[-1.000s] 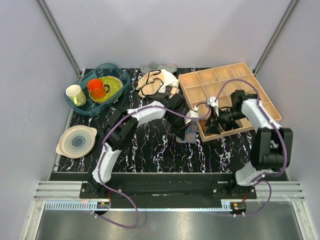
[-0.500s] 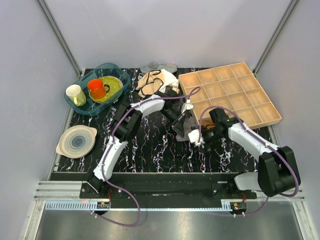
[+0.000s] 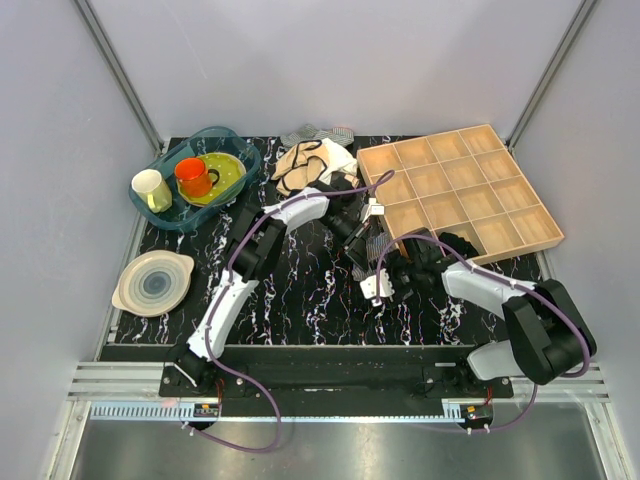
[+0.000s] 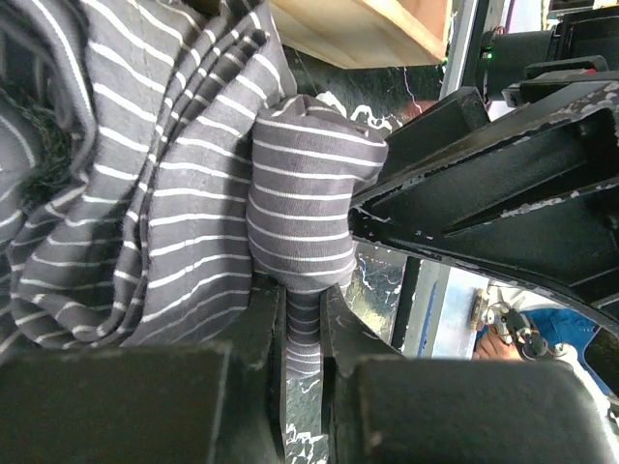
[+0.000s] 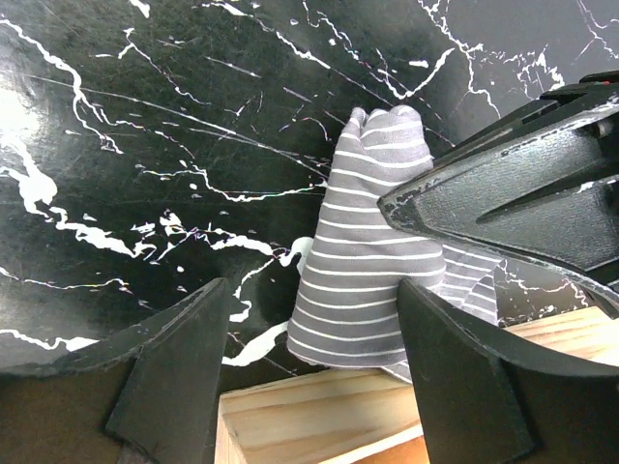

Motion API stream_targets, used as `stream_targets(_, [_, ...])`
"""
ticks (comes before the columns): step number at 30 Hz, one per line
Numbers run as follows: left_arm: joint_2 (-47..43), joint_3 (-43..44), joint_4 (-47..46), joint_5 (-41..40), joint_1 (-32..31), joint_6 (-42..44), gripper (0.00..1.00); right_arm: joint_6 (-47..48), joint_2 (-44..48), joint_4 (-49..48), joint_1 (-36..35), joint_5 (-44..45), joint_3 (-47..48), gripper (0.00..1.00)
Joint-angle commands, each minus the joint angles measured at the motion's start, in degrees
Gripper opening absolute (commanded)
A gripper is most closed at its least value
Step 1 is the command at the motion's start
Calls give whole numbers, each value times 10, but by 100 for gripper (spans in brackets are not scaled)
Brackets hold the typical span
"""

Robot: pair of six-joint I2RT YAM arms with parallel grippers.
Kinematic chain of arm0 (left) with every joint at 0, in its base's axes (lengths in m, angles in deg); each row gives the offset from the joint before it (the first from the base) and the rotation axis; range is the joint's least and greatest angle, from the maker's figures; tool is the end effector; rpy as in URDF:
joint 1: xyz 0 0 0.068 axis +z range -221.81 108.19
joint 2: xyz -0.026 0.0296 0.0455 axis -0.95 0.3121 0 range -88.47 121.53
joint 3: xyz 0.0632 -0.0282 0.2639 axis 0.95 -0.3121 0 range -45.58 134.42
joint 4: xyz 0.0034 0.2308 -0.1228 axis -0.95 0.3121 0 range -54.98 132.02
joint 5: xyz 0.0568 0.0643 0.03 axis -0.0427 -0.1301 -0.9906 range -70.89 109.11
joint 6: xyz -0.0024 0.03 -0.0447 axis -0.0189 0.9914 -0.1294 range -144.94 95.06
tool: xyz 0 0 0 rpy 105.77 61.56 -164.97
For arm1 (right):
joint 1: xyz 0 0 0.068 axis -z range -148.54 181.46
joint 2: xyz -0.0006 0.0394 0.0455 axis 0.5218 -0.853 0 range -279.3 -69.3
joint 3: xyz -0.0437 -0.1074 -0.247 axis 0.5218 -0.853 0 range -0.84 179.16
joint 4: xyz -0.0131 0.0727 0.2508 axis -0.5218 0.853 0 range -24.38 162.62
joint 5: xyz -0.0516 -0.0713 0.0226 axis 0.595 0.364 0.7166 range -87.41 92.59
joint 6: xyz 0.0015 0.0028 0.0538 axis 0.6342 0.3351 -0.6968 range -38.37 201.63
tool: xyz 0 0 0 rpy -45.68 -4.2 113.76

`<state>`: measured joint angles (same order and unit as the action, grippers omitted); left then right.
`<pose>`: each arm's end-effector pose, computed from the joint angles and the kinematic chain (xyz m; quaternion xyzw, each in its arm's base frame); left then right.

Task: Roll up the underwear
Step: Roll the underwear to the center of the board.

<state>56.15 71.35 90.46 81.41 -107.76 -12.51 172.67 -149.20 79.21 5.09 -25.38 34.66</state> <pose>0.3789 -0.3137 0.1158 -0.3783 -0.7665 0.5160 0.0550 0.2136 0.1246 0.1556 -0.8316 0.4276 0.0530 0.3504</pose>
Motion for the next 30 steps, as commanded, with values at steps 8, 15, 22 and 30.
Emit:
stream_targets(8, [53,52,-2,-82,-11,-5,8,-9,2,-55,-4,31,-3,77])
stream_targets(15, [58,61,1,-84,-10,-8,8,-3,-24,-77,-3,51,4,77])
stream_targets(22, [14,57,-41,-122,-5,-33,20,-17,-79,-5,-4,63,37,42])
stream_targets(30, [-216,-207,-342,-208,39,-154,40,-57,-80,163,-4,11,87,23])
